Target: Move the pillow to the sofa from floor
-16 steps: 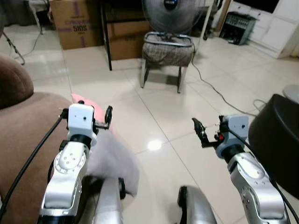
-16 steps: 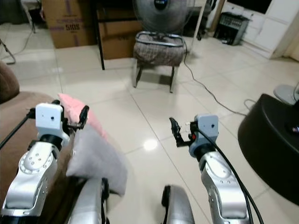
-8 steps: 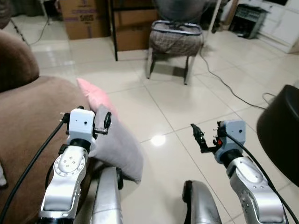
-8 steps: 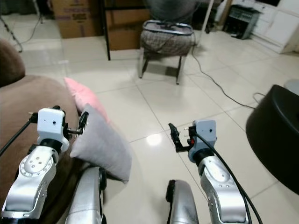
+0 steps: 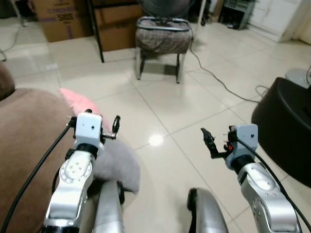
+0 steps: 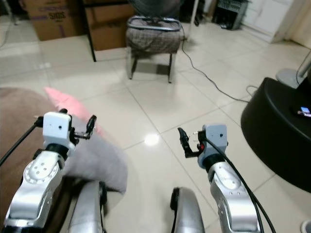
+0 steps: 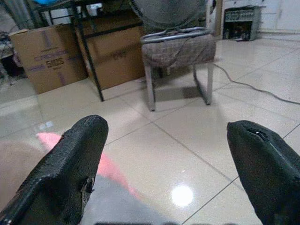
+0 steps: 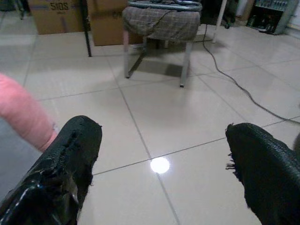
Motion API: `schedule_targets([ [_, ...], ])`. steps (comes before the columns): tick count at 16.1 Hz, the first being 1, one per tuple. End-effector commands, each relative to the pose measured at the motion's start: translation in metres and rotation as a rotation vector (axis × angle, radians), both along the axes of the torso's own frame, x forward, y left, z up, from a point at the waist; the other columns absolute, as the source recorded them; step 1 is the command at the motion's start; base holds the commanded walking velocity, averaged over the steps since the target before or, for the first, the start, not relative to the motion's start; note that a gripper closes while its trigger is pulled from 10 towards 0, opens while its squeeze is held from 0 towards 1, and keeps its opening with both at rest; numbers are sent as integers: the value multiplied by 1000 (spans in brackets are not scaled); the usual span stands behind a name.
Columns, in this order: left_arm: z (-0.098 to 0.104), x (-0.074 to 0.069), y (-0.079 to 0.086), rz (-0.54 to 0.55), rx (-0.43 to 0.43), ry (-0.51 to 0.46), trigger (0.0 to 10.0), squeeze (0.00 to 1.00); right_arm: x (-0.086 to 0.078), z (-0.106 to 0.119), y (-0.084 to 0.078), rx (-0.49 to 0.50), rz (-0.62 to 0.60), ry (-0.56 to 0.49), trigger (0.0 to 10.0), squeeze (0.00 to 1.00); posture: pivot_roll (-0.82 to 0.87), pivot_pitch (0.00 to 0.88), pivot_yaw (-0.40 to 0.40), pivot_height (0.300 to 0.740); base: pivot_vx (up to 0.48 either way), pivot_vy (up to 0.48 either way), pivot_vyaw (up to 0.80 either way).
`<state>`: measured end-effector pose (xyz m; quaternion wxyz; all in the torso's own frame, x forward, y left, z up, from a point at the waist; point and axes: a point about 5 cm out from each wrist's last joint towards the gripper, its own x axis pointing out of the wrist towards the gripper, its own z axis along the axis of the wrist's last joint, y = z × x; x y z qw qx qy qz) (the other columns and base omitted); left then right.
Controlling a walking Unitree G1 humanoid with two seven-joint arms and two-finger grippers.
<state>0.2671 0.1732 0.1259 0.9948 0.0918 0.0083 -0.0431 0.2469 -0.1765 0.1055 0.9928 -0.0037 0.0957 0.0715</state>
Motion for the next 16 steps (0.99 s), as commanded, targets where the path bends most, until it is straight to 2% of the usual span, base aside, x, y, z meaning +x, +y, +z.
schedule_targets([
  [1, 3, 0, 1, -3, 5, -13, 10000, 867, 2, 3, 0, -18, 3, -6, 10000, 0, 29, 0, -39, 522, 349, 0, 0],
  [5, 3, 0, 1, -7, 4, -11, 10000, 867, 2, 3, 2, -61, 28, -4, 10000, 0, 27, 0, -37, 522, 349, 0, 0],
  [6, 2, 0, 0, -11, 3, -11, 10000, 867, 2, 3, 3, -66, 29, -9, 10000, 0, 27, 0, -37, 522, 337, 0, 800],
  [8, 1, 0, 0, -17, 3, -6, 10000, 859, 2, 3, 2, -36, 13, -6, 10000, 0, 27, 0, -37, 522, 306, 0, 0],
  [10, -3, 0, -2, -28, -12, 20, 10000, 847, 2, 3, 1, -52, 15, -6, 10000, 0, 22, 0, -39, 522, 0, 0, 0],
  [12, -14, 2, 1, -15, 18, 70, 10000, 827, 1, 2, 3, -53, 41, -3, 10000, 0, 20, 0, -40, 522, 0, 0, 0],
  [13, -19, 5, 8, 26, 35, 84, 10000, 831, 1, 2, 4, -52, 68, 0, 10000, 0, 19, 0, -44, 522, 0, 0, 0],
  [15, -39, 15, 30, 139, 64, 192, 10000, 812, -1, 3, 9, -50, 146, 17, 10000, 0, 23, 0, -59, 522, 0, 0, 0],
  [16, -48, 20, 38, 171, 68, 241, 10000, 639, -1, 3, 11, -37, 194, 31, 10000, 0, 24, 0, -63, 522, 0, 0, 0],
])
